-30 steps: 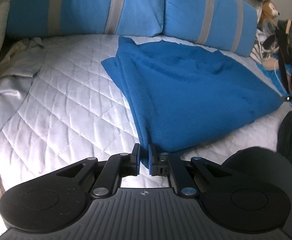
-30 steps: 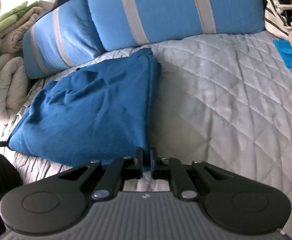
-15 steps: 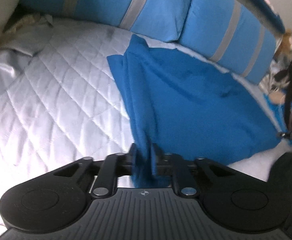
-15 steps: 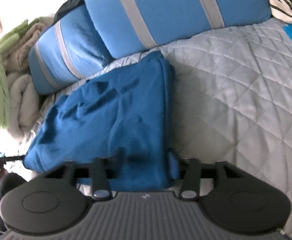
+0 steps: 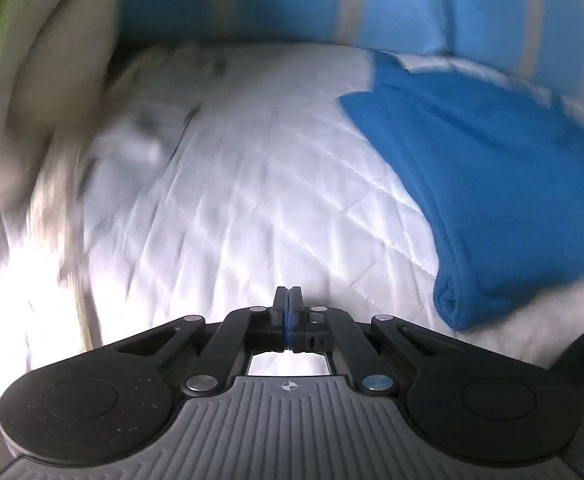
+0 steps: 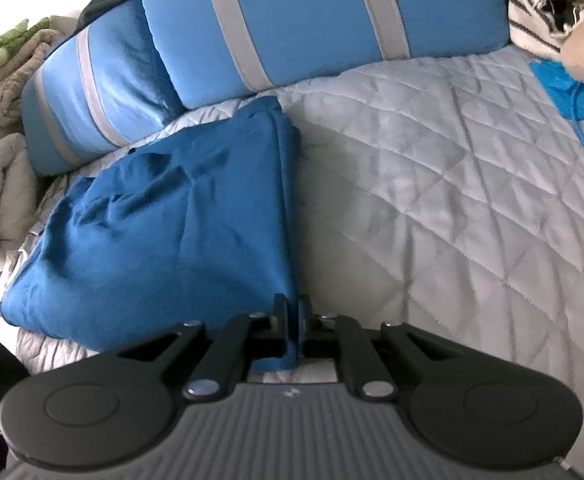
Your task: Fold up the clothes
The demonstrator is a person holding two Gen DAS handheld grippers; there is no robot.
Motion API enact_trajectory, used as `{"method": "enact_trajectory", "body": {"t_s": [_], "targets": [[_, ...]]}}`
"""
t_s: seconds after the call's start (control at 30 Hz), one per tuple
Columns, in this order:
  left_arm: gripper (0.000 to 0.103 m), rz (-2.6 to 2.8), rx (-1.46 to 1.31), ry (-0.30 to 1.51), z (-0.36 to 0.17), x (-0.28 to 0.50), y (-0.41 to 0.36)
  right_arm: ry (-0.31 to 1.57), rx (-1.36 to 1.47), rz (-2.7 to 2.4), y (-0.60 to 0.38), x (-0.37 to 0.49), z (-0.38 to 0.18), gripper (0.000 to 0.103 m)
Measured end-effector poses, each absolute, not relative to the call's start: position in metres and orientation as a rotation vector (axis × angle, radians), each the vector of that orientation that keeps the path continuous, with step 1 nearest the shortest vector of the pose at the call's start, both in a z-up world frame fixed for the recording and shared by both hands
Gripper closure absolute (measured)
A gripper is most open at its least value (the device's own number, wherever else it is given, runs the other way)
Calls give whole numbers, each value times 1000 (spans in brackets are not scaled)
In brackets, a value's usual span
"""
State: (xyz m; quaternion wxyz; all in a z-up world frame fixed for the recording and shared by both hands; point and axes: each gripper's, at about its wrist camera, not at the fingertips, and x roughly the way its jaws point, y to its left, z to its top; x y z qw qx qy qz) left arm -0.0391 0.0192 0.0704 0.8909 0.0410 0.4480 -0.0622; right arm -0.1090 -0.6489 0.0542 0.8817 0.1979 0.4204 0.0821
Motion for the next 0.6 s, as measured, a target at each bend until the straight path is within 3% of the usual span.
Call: {"method": "enact_trajectory", "body": {"t_s": [0.1,0.13,0.2,0.23,0.27,0.33,0.37,0.4,0.6], "targets": [[102,-131,-3,925,74,-50,38,864,404,187,-643,-110,59,97],[102,-132,-32,923,75,-53,45,868,410,188,-641,-109,60,91],[99,-133,-91,918,78,-61,58,867,414,181,-637,-107,63,88],[98,-139,-110,916,79,-62,61,863,413,182,-635,-108,65,61],[97,-157,-131,912,81,-63,60,854,417,187,-634,-108,68,52],[85,-206,-188,905,83,-64,58,834,430,194,-633,-111,72,19],[71,-235,-212,896,84,-65,56,825,434,194,-632,-113,75,16],[64,-263,-222,883,84,-66,53,825,441,201,-631,-114,76,15],[62,-356,-146,896,68,-65,16,829,458,198,-630,-120,77,13]]}}
